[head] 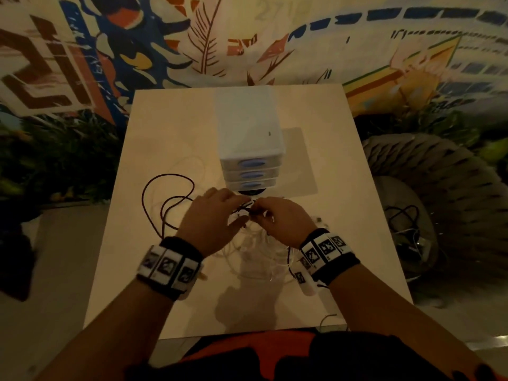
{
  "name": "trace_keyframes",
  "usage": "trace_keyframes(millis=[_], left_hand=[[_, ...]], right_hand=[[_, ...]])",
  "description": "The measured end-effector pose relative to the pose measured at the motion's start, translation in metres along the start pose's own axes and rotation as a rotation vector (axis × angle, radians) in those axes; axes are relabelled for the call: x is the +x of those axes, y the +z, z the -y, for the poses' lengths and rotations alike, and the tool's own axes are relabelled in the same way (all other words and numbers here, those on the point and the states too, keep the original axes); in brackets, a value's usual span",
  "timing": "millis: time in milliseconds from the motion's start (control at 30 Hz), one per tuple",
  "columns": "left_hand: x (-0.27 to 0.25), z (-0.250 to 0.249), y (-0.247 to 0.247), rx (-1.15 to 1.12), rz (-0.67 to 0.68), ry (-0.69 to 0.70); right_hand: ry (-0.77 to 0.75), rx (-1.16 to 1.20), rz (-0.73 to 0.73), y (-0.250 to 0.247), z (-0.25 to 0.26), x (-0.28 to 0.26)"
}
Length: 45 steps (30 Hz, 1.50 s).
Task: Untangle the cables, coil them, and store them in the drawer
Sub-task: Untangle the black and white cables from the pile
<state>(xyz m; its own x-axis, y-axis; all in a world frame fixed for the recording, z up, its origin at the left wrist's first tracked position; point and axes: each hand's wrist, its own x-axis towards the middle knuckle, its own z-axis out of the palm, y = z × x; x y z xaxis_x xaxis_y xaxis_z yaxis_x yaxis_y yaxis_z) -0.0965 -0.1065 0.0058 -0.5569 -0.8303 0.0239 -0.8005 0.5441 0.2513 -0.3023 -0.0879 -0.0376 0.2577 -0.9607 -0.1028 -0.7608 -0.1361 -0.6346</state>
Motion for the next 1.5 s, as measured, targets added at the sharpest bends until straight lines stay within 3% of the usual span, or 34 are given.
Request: trace_keyframes(millis=[67, 200, 400, 567, 733, 900, 1067, 1167, 1300, 1433, 1500], left_hand=[[0.005, 0.001, 0.013, 0.05, 0.032, -0.028], [-0.003, 0.015, 0.015, -0.104, -0.08, -0.082], [-0.015, 0.035, 0.012, -0.25, -0.217, -0.182], [-0.018, 0.041, 0.011, -0.329, -0.259, -0.25], [-0.019, 0.04, 0.0, -0.465, -0.397, -0.328], [-0.02, 0.05, -0.013, -0.622, -0.484, -0.349], [-0.024, 0.062, -0.011, -0.679, -0.507, -0.413], [-0.026, 0.061, -0.011, -0.67, -0.524, -0.444], [-0.028, 0.059, -0.015, -0.539, -0.483, -0.429], [-0.027, 0.057, -0.014, -0.299, -0.271, -0.19], [-0.028, 0.05, -0.01, -0.279, -0.179, -0.16]], right_hand=[[0.005, 0.038, 0.013, 0.0, 0.0, -0.001], [0.043, 0.147, 0.031, -0.005, -0.017, -0.007], [0.123, 0.085, -0.025, -0.001, -0.045, -0.014], [0.145, 0.013, 0.041, 0.003, -0.049, -0.01], [0.213, -0.021, 0.088, 0.007, -0.054, -0.006], [0.189, -0.052, 0.091, 0.0, -0.052, -0.005], [0.022, -0.006, -0.017, 0.0, -0.038, -0.007], [0.084, 0.179, -0.106, -0.006, -0.031, -0.009], [0.175, 0.382, -0.218, -0.027, -0.035, -0.019], [0.21, 0.352, -0.349, -0.056, -0.037, -0.027], [0.213, 0.33, -0.368, -0.07, -0.037, -0.03]])
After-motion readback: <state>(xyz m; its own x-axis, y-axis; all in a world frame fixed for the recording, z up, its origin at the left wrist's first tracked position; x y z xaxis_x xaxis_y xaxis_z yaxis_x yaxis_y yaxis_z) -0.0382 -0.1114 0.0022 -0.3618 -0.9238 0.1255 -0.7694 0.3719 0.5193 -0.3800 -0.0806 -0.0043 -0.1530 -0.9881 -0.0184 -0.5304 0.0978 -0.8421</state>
